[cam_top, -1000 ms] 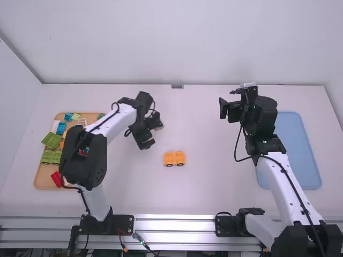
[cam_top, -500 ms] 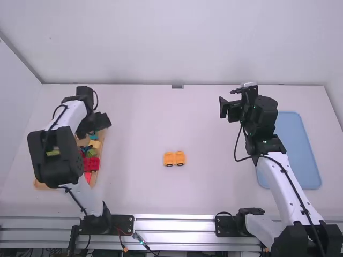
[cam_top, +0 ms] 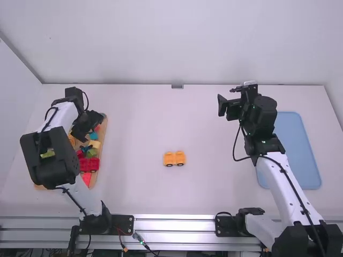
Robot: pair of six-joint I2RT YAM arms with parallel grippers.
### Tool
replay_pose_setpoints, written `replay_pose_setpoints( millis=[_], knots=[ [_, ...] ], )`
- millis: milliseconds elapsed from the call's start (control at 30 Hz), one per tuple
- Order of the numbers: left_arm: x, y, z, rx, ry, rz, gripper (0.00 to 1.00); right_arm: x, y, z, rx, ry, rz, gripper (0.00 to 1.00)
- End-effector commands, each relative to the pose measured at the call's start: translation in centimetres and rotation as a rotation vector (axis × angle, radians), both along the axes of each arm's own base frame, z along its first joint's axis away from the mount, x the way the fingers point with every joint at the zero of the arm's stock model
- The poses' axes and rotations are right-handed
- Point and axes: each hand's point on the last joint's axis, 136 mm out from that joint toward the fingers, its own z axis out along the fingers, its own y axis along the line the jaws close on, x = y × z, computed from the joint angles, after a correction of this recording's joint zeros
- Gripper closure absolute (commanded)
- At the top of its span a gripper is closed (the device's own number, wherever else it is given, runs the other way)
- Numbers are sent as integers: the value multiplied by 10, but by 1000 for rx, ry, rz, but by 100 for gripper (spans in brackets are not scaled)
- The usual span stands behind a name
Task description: Assemble lego blocks to make yellow taxi
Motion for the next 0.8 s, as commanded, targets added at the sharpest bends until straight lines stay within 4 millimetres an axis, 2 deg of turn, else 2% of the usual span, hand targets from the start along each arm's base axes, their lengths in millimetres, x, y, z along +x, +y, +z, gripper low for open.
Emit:
replay_pose_setpoints(
  millis=[0,67,133,300,467,500,600,767],
  knots=[
    [-1,-1,6,-18,-28,147,7,1,1,19,13,-39,-2,1],
    [-3,-4,0,-39,-29,186,9,1,1,18,14,-35,-2,1],
    [-11,-2,-7,-34,-6,261,0,3,1,15,15,-30,-2,1],
    [-23,-2,-16,-47,28,381,1,9,3,10,15,-30,0,1],
    [-22,-7,-18,-77,21,391,1,16,5,10,18,-46,5,1],
    [-23,-8,-18,-68,27,368,17,18,6,9,18,-50,8,1],
    [-21,-3,-19,-48,17,320,34,19,6,8,19,-49,8,1],
    [-18,-6,-21,-59,6,270,34,21,7,9,19,-57,9,1]
  ],
)
